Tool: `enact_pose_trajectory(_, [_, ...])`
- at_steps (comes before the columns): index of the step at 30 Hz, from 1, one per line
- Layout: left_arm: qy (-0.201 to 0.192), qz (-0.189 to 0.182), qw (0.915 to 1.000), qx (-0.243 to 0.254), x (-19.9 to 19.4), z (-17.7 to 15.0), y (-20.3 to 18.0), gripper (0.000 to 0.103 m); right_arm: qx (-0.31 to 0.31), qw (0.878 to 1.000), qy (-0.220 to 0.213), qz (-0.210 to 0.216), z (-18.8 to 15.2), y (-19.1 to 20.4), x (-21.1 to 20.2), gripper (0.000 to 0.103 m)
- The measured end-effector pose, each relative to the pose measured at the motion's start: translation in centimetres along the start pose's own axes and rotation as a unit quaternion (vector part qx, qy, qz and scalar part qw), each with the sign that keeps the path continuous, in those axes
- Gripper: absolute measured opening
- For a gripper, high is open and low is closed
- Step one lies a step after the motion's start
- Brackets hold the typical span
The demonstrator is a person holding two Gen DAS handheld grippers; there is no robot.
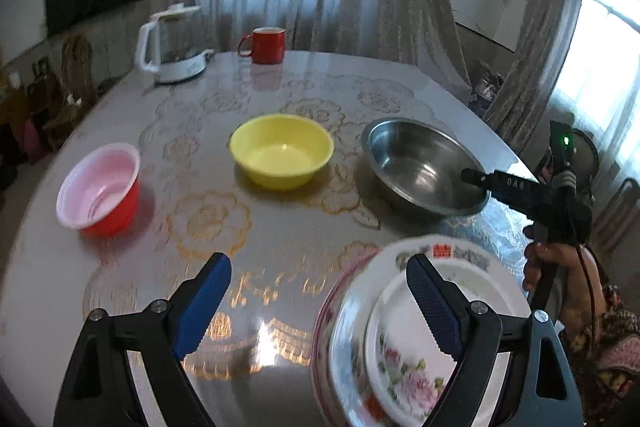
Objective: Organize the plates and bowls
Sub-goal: 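Move the right gripper to the steel bowl and grasp its rim, then lift the steel bowl with the right gripper and carry it toward the plate stack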
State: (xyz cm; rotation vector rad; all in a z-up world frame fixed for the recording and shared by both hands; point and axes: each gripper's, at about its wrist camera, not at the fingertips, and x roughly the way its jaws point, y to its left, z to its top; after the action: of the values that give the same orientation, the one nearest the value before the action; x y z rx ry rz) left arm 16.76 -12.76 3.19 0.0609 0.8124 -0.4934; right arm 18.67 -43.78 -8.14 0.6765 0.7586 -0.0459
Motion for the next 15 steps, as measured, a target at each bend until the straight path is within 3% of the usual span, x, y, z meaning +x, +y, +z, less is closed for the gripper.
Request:
enact_pose_trajectory(5, [0.002, -0.012, 0.9997, 0.023, 2.1, 2.9, -1.3, 0.09, -0.022, 0.999, -0.024, 0.002, -1.0, 0.1, -0.4, 0.029])
enact_pose_trajectory(15, [0.021, -0.01, 0.9984, 0.052, 8.3, 8.2, -4.0, 0.09, -0.04, 0.999, -0.01, -0.016, -1.0, 0.8, 0.2, 0.029])
